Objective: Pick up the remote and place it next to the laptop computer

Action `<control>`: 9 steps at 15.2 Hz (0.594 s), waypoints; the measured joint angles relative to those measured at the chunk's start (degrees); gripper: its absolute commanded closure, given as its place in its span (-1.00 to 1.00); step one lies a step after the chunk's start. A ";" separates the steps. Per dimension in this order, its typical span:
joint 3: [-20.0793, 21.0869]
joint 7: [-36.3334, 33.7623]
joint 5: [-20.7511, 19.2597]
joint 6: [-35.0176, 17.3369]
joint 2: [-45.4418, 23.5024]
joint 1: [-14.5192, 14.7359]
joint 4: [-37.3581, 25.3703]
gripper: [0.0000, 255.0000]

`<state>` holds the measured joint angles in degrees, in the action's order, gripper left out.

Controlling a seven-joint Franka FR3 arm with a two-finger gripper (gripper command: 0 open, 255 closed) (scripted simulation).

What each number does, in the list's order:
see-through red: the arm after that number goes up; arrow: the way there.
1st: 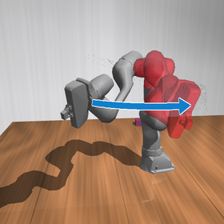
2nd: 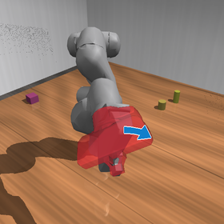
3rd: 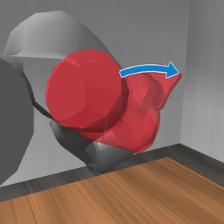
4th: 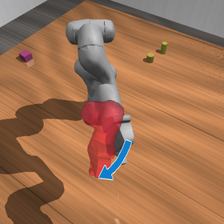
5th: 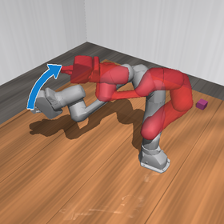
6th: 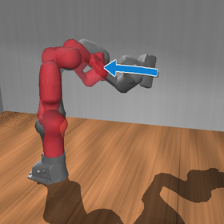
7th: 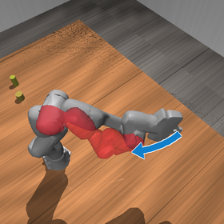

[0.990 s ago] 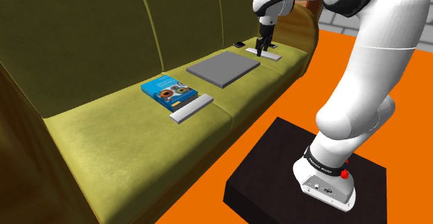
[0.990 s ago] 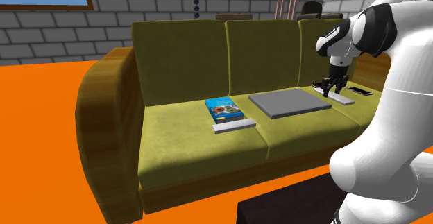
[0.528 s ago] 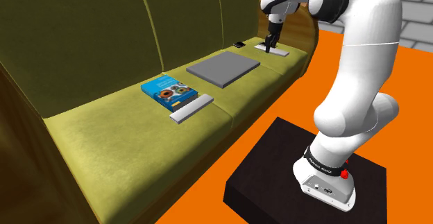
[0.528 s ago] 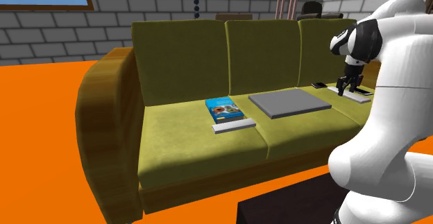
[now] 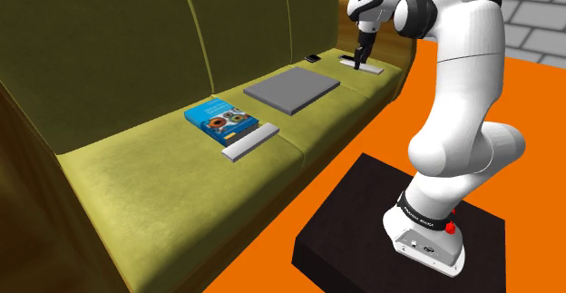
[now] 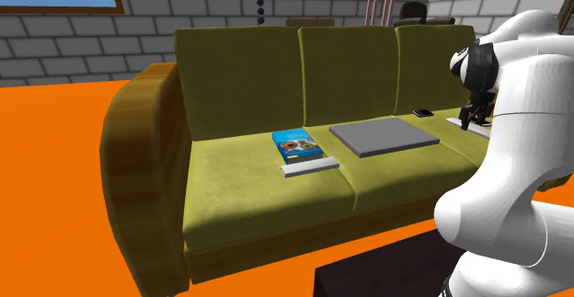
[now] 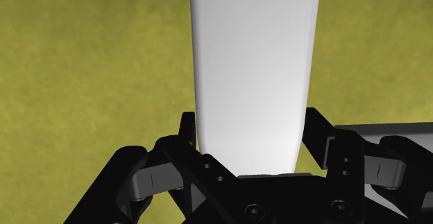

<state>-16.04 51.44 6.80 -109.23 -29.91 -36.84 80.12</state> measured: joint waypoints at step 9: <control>0.32 0.34 0.55 -5.70 -1.67 0.03 4.10 1.00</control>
<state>-15.71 51.78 7.35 -114.93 -31.58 -36.80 84.23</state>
